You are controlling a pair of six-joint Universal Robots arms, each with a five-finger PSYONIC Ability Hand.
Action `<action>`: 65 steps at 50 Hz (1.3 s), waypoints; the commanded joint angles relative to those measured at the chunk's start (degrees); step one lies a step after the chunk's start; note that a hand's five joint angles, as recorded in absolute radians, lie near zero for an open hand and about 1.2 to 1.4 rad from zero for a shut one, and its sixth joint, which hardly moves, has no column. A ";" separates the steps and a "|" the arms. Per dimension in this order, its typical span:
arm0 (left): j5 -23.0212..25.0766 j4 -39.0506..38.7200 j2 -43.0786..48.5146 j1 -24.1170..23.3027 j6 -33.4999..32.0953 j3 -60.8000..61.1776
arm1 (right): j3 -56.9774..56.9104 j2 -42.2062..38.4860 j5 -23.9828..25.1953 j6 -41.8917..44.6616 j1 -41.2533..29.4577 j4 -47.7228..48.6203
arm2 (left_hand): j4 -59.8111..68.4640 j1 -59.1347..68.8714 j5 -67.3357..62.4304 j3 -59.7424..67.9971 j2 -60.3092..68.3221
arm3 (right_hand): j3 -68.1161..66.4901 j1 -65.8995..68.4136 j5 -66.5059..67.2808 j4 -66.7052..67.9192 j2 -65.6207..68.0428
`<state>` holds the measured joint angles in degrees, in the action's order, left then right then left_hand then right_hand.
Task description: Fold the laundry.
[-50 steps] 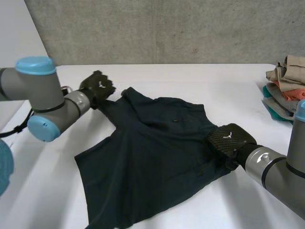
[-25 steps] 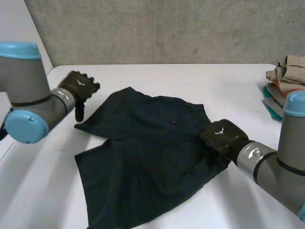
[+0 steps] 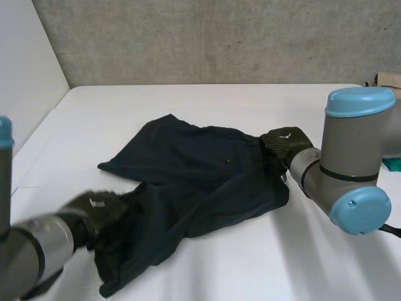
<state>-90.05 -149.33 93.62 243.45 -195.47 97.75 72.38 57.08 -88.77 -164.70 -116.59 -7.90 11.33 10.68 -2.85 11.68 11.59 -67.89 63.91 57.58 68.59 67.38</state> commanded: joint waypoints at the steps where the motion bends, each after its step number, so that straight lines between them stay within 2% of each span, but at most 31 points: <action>1: -2.14 -2.54 1.56 -5.00 2.71 3.15 | -0.14 -0.92 -1.31 -0.71 -0.65 -0.19 | -1.33 -0.68 2.85 -1.68 -1.59 | -12.11 16.09 12.42 11.41 12.62; 6: -2.86 -5.01 5.07 -5.97 4.74 2.27 | 0.92 -0.21 -1.40 -1.68 -0.39 -0.01 | -1.33 -0.68 2.85 -1.68 -1.59 | -12.11 16.09 12.42 11.41 12.62; 8: -3.29 -6.06 8.32 -7.11 4.92 1.13 | 1.01 0.14 -1.49 -2.03 0.22 -0.10 | 6.57 7.21 -5.04 6.21 6.30 | -12.11 16.09 12.42 11.41 12.62; 9: -3.47 -6.67 9.55 -7.72 5.01 0.69 | 1.01 0.22 -1.49 -2.03 0.31 -0.27 | 13.45 14.10 -11.92 13.09 13.18 | -12.11 16.09 12.42 11.41 12.62; 10: -4.25 -8.68 12.26 -8.34 4.92 -0.36 | 1.27 0.40 -1.32 -2.12 0.57 -0.54 | 34.17 34.81 -32.64 33.81 33.90 | -12.11 16.09 12.42 11.41 12.62; 12: -5.57 -10.71 14.56 -8.52 4.83 -1.77 | 1.88 0.93 -1.14 -2.20 0.75 -1.06 | 64.16 64.81 -62.64 63.81 63.90 | -12.11 16.09 12.42 11.41 12.62; 13: -6.28 -11.68 15.62 -8.26 4.83 -2.38 | 2.32 1.28 -0.88 -2.29 0.93 -1.33 | 68.63 69.27 -67.10 68.27 68.36 | -12.11 16.09 12.42 11.41 12.62; 16: -8.13 -11.26 17.12 -7.29 4.13 -3.71 | 4.52 3.56 1.67 -1.59 1.63 -3.69 | 68.67 69.32 -67.15 68.32 68.41 | -12.11 16.09 12.42 11.41 12.62; 20: -6.46 -4.67 12.65 -9.31 0.71 -2.39 | 11.01 9.79 10.70 6.30 3.65 -9.84 | 68.67 69.32 -67.15 68.32 68.41 | -12.11 16.09 12.42 11.41 12.62; 22: -3.57 0.33 8.18 -9.84 -1.49 0.15 | 16.98 17.50 18.52 17.78 8.03 -14.23 | 68.67 69.32 -67.15 68.32 68.41 | -12.11 16.09 12.42 11.41 12.62; 25: -0.67 4.03 3.96 -9.31 -3.33 2.69 | 21.38 23.93 23.71 28.42 11.11 -20.45 | 68.67 69.32 -67.15 68.32 68.41 | -12.11 16.09 12.42 11.41 12.62; 29: 0.92 9.03 0.70 -9.92 -7.37 4.99 | 24.82 28.43 26.63 36.00 12.79 -32.31 | 68.67 69.32 -67.15 68.32 68.41 | -12.11 16.09 12.42 11.41 12.62; 33: 0.66 10.99 0.07 -10.72 -11.59 5.26 | 26.06 28.44 28.56 41.89 15.07 -40.51 | 68.67 69.32 -67.15 68.32 68.41 | -12.11 16.09 12.42 11.41 12.62; 36: -0.21 9.85 1.65 -10.19 -14.32 3.42 | 25.36 27.30 29.18 43.85 14.99 -39.75 | 68.67 69.32 -67.15 68.32 68.41 | -12.11 16.09 12.42 11.41 12.62; 40: -4.07 5.29 8.13 -6.25 -19.23 -5.95 | 21.15 21.95 27.70 37.02 12.36 -32.90 | 68.67 69.32 -67.15 68.32 68.41 | -12.11 16.09 12.42 11.41 12.62; 41: -4.69 4.23 9.38 -5.19 -20.03 -8.26 | 18.79 19.41 26.12 32.38 11.22 -29.40 | 68.67 69.32 -67.15 68.32 68.41 | -12.11 16.09 12.42 11.41 12.62; 43: -5.14 2.47 11.84 -3.52 -21.18 -12.74 | 16.05 16.76 24.53 29.01 10.51 -26.48 | 68.67 69.32 -67.15 68.32 68.41 | -12.11 16.09 12.42 11.41 12.62; 48: -2.16 -4.64 22.10 1.40 -23.99 -30.81 | 7.10 9.30 17.16 18.74 8.32 -15.07 | 68.67 69.32 -67.15 68.32 68.41 | -12.11 16.09 12.42 11.41 12.62; 51: -1.10 -7.29 27.56 2.03 -24.17 -39.10 | 3.66 6.48 14.52 14.94 7.52 -9.26 | 68.67 69.32 -67.15 68.32 68.41 | -12.11 16.09 12.42 11.41 12.62; 52: -0.84 -8.77 31.41 2.11 -24.61 -44.35 | 1.56 4.29 12.24 12.76 7.08 -4.89 | 68.67 69.32 -67.15 68.32 68.41 | -12.11 16.09 12.42 11.41 12.62; 59: -1.71 -9.40 46.80 1.06 -26.27 -62.91 | -6.53 -4.94 3.36 10.62 3.75 7.44 | 68.67 69.32 -67.15 68.32 68.41 | -12.11 16.09 12.42 11.41 12.62; 65: -2.24 -10.63 53.33 1.15 -28.04 -70.76 | -11.99 -11.72 0.10 14.49 2.42 12.11 | 68.67 69.32 -67.15 68.32 68.41 | -12.11 16.09 12.42 11.41 12.62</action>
<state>-91.67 -159.38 140.78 244.97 -221.94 34.02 65.22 51.53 -85.57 -154.02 -112.79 0.11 68.47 66.45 -56.92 67.97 68.45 -68.41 63.89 57.69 68.63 67.38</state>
